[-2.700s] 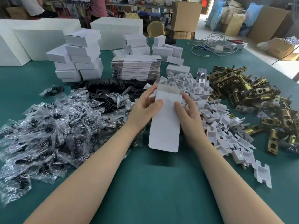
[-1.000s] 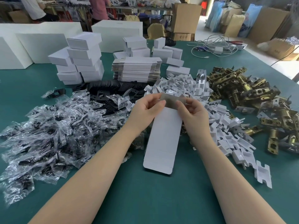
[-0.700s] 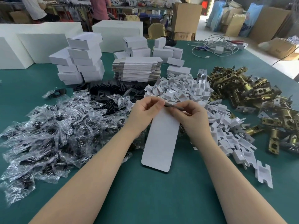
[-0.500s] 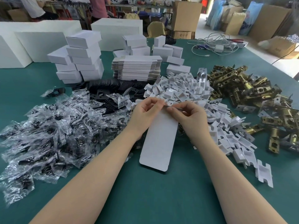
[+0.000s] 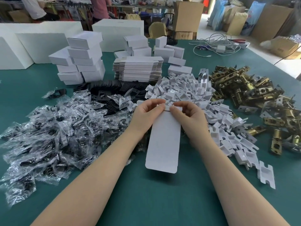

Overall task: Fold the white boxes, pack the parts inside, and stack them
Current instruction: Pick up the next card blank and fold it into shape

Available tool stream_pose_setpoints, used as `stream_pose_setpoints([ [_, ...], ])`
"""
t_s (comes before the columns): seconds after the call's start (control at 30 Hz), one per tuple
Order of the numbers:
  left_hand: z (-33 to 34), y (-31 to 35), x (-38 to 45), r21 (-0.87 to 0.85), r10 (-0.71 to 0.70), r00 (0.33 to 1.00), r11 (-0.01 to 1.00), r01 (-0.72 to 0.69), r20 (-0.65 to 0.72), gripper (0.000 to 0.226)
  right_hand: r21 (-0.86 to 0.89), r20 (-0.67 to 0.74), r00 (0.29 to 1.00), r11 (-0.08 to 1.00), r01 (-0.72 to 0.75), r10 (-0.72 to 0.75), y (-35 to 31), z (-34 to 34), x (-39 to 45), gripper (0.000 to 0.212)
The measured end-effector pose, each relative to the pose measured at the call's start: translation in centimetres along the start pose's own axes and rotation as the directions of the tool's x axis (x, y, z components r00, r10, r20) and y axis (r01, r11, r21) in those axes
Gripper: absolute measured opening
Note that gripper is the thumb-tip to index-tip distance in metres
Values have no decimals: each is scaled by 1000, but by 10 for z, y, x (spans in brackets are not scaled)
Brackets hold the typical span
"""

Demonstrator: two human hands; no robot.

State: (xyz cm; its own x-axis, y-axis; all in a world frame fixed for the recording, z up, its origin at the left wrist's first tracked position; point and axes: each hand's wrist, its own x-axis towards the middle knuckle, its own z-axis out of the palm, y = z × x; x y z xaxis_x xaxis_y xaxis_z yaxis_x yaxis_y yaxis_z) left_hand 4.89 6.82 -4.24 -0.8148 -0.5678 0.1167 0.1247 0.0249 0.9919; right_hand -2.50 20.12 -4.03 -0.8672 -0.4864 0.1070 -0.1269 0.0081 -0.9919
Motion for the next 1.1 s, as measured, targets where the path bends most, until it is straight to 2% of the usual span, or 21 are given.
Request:
stream_pose_setpoints([
  [0.17, 7, 14, -2, -73, -47, 996, 996, 53, 75, 22, 104, -44, 997, 993, -52, 57, -7, 6, -1, 5],
  [0.27, 20, 19, -10, -99, -54, 998, 994, 50, -36, 23, 261, -51, 993, 961, -90, 107, -15, 14, -7, 2],
  [0.33, 26, 23, -17, -45, 60, 989, 997, -67, -137, 20, 258, -102, 994, 966, 1, 27, -21, 17, -13, 8],
  [0.43, 29, 35, -26, -28, 268, 950, 961, -276, -163, 15, 187, -183, 963, 954, 233, -199, -32, 19, -21, 11],
  [0.53, 30, 43, -30, -61, 352, 917, 928, -369, -187, 13, 146, -235, 912, 915, 376, -337, -38, 19, -25, 11],
  [0.77, 29, 45, -30, -127, 380, 910, 907, -401, -165, 11, 113, -245, 854, 861, 496, -459, -39, 17, -25, 19],
  [1.0, 25, 42, -29, -118, 361, 923, 919, -377, -134, 2, 91, -213, 859, 866, 491, -465, -38, 16, -25, 18],
  [1.1, 24, 41, -29, -119, 352, 926, 922, -368, -134, 10, 81, -205, 859, 866, 493, -470, -38, 15, -24, 20],
])
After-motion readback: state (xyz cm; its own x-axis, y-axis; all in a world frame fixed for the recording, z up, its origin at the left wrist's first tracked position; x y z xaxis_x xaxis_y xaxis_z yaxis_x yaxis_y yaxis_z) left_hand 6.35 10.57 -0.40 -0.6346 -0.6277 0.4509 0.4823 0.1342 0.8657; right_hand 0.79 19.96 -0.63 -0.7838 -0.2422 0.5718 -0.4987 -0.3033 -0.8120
